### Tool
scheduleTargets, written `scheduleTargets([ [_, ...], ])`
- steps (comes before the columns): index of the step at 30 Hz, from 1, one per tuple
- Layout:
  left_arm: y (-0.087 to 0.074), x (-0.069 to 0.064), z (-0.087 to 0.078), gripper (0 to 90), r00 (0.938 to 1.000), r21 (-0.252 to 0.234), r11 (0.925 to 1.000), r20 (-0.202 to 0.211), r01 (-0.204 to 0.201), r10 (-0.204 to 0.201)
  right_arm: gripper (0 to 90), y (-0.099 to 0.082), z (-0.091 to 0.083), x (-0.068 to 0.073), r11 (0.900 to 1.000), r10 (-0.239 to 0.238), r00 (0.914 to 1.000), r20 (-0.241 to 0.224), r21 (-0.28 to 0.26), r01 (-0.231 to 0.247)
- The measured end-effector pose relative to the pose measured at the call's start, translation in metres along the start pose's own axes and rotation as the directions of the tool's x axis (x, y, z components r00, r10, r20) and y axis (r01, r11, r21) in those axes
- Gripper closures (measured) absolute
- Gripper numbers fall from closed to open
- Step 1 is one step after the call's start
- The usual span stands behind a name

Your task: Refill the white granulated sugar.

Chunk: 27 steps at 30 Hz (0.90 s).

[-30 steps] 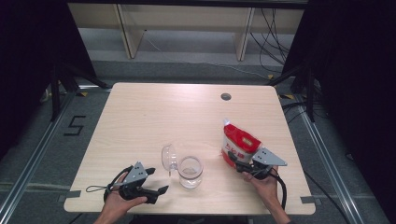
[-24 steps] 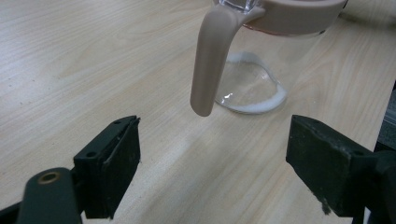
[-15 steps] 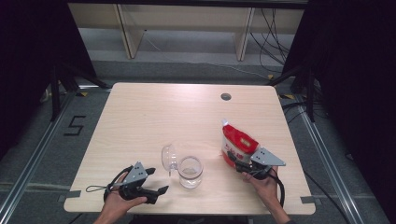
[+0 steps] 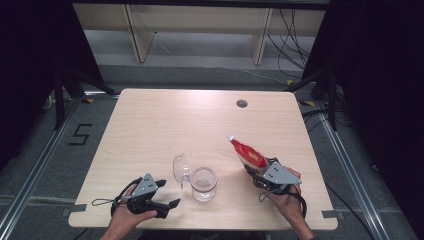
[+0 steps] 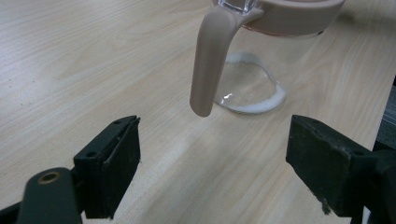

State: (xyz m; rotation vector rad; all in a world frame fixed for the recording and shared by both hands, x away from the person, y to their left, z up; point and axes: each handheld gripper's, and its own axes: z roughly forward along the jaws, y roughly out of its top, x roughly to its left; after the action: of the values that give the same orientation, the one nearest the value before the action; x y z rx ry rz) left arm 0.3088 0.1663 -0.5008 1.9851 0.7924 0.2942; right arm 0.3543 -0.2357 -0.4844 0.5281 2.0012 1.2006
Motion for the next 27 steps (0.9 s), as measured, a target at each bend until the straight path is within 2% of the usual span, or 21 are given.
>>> scheduleTargets([
  [1,0.0,0.0,0.0,17.4,1.0,0.0,1.0,0.0,0.0,0.0,48.0,0.0,0.0,0.0,1.0,0.0,1.0,0.0,0.0,0.0],
  [3,0.0,0.0,-0.001,17.4,1.0,0.009,1.0,0.001,-0.002,0.002,48.3,0.004,-0.003,0.003,0.9987,-0.052,0.9987,0.001,0.002,0.052],
  [5,0.0,0.0,-0.001,17.4,0.9999,0.015,0.9998,-0.002,-0.01,0.01,48.4,0.005,-0.005,0.005,0.9986,-0.052,0.9986,0.009,0.006,0.052],
  [6,0.001,0.0,-0.001,17.4,0.9999,0.015,0.9998,-0.002,-0.011,0.011,48.5,0.008,-0.007,0.007,0.9966,-0.083,0.9966,0.005,0.004,0.083],
  [7,0.001,0.0,-0.001,17.4,0.9999,0.015,0.9998,-0.002,-0.011,0.011,48.5,0.008,-0.007,0.007,0.9966,-0.083,0.9966,0.005,0.004,0.083],
  [8,0.0,0.001,-0.001,17.4,0.9999,0.013,0.9998,0.0,-0.015,0.015,48.6,0.012,-0.01,0.009,0.9923,-0.124,0.9923,0.003,0.0,0.124],
  [10,0.001,0.002,-0.001,17.4,0.9995,0.016,0.9994,0.002,-0.03,0.03,48.7,0.015,-0.013,0.011,0.9887,-0.15,0.9886,0.011,-0.001,0.15],
  [13,0.001,0.001,0.0,17.4,0.9998,0.003,0.9998,0.003,-0.02,0.02,48.8,0.018,-0.017,0.013,0.9849,-0.173,0.9848,0.013,-0.003,0.173],
  [14,0.001,0.001,0.0,17.4,0.9997,0.004,0.9997,-0.001,-0.023,0.023,48.8,0.021,-0.02,0.015,0.9753,-0.221,0.975,0.025,0.002,0.221],
  [15,0.001,0.001,0.0,17.4,0.9997,0.004,0.9997,-0.001,-0.023,0.023,48.8,0.021,-0.02,0.015,0.9753,-0.221,0.975,0.025,0.002,0.221],
  [16,0.001,0.001,0.0,17.4,0.9997,0.01,0.9997,-0.002,-0.023,0.023,48.9,0.024,-0.023,0.018,0.9676,-0.252,0.9672,0.029,0.009,0.252],
  [17,0.001,0.001,0.0,17.4,0.9998,0.012,0.9997,0.0,-0.022,0.022,48.9,0.024,-0.023,0.018,0.9676,-0.252,0.9672,0.029,0.009,0.252],
  [18,0.001,0.001,0.0,17.4,0.9998,0.012,0.9997,0.001,-0.02,0.02,48.9,0.026,-0.023,0.018,0.9583,-0.286,0.9578,0.031,0.008,0.286],
  [20,0.001,0.001,0.0,17.4,0.9998,0.004,0.9998,0.003,-0.019,0.019,48.9,0.029,-0.026,0.021,0.948,-0.318,0.9477,0.027,0.011,0.318],
  [22,0.001,0.001,0.0,17.4,0.9998,0.004,0.9998,0.003,-0.02,0.02,49.0,0.03,-0.027,0.023,0.9472,-0.321,0.9467,0.031,0.014,0.32],
  [23,0.001,0.001,0.0,17.4,0.9998,0.003,0.9998,0.003,-0.02,0.02,49.0,0.03,-0.028,0.024,0.9421,-0.335,0.9416,0.029,0.019,0.335],
  [24,0.001,0.002,0.0,17.4,0.9998,0.006,0.9998,0.006,-0.021,0.021,49.0,0.031,-0.027,0.024,0.9326,-0.361,0.9322,0.027,0.021,0.36],
  [25,0.001,0.002,0.0,17.4,0.9998,0.005,0.9998,0.006,-0.021,0.021,49.0,0.032,-0.028,0.026,0.9314,-0.364,0.931,0.031,0.027,0.363],
  [26,0.001,0.002,0.0,17.4,0.9998,0.004,0.9998,0.006,-0.02,0.02,49.0,0.033,-0.028,0.027,0.9207,-0.39,0.9206,0.025,0.029,0.389],
  [27,0.001,0.002,-0.001,17.4,0.9995,0.013,0.9994,0.005,-0.031,0.031,49.1,0.033,-0.029,0.029,0.9238,-0.382,0.9237,0.026,0.036,0.381],
])
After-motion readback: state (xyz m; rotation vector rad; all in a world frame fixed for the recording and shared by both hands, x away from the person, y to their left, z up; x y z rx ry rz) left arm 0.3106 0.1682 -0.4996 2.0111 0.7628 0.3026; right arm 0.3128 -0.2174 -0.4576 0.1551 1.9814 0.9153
